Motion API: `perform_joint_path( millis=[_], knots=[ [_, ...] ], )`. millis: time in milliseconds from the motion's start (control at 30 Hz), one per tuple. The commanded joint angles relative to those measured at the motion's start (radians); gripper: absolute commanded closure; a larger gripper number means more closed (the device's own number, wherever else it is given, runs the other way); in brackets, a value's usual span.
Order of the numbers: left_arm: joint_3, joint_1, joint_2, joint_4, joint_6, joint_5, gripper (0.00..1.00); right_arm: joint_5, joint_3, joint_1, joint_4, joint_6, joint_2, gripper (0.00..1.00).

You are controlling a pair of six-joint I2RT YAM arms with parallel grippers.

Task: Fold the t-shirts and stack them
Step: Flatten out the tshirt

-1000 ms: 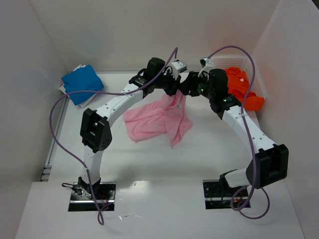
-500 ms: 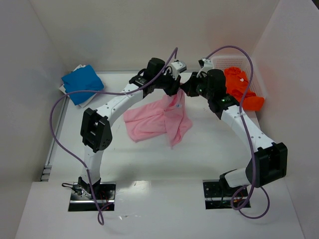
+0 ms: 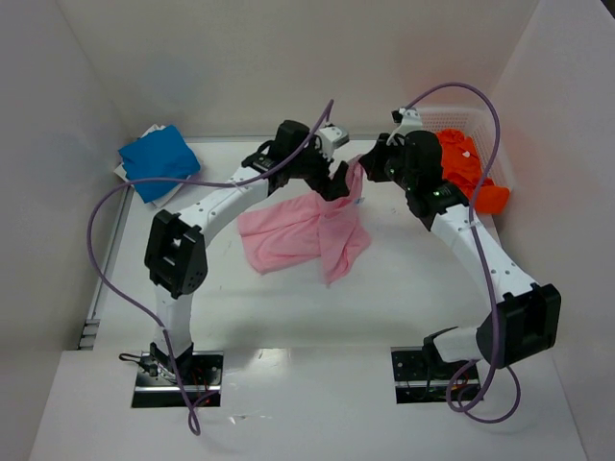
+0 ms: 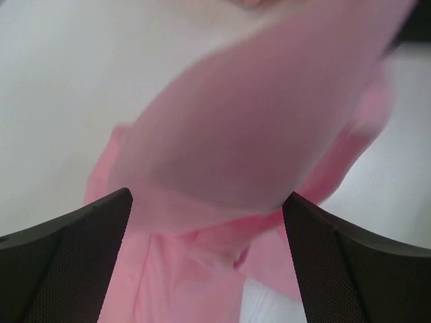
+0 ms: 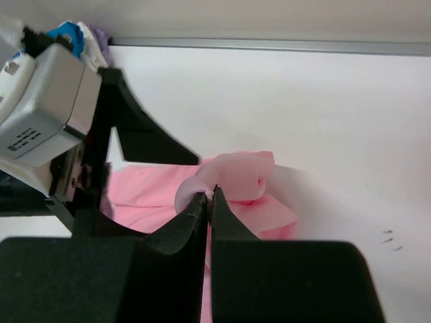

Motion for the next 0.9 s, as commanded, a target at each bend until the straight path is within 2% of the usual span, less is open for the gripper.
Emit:
perform_joint_path(
  millis=[0, 133, 233, 267, 400, 500, 667, 867],
  knots=[
    [-0.169, 0.081, -0.147, 0.095, -0.060, -0.045, 0.00, 0.073, 0.035, -0.002, -0.015, -0.035, -0.049, 0.99],
    [-0.324, 0.153, -0.200, 0.097, -0.078, -0.123, 0.00, 0.117, 0.010, -0.011, -0.026, -0.035, -0.069, 0.99],
    [-0.361, 0.153, -0.200, 0.040, -0.089, -0.268, 0.00, 0.128, -0.016, -0.022, -0.039, -0.035, -0.069, 0.99],
    [-0.371, 0.153, -0.189, 0.024, -0.089, -0.357, 0.00, 0.137, -0.025, -0.022, -0.039, -0.026, -0.069, 0.99],
    [-0.393, 0.153, -0.151, -0.008, -0.175, -0.540, 0.00, 0.162, -0.036, -0.022, -0.039, -0.016, -0.080, 0.99],
    [-0.402, 0.162, -0.142, -0.069, -0.241, -0.617, 0.00, 0.200, -0.036, -0.031, -0.039, 0.002, -0.080, 0.99],
    [-0.482, 0.162, -0.200, -0.144, -0.402, -0.664, 0.00, 0.248, -0.045, -0.040, -0.039, 0.024, -0.080, 0.99],
    [-0.585, 0.190, -0.284, -0.135, -0.512, -0.699, 0.01, 0.248, -0.066, -0.109, -0.039, 0.034, -0.101, 0.99]
  ],
)
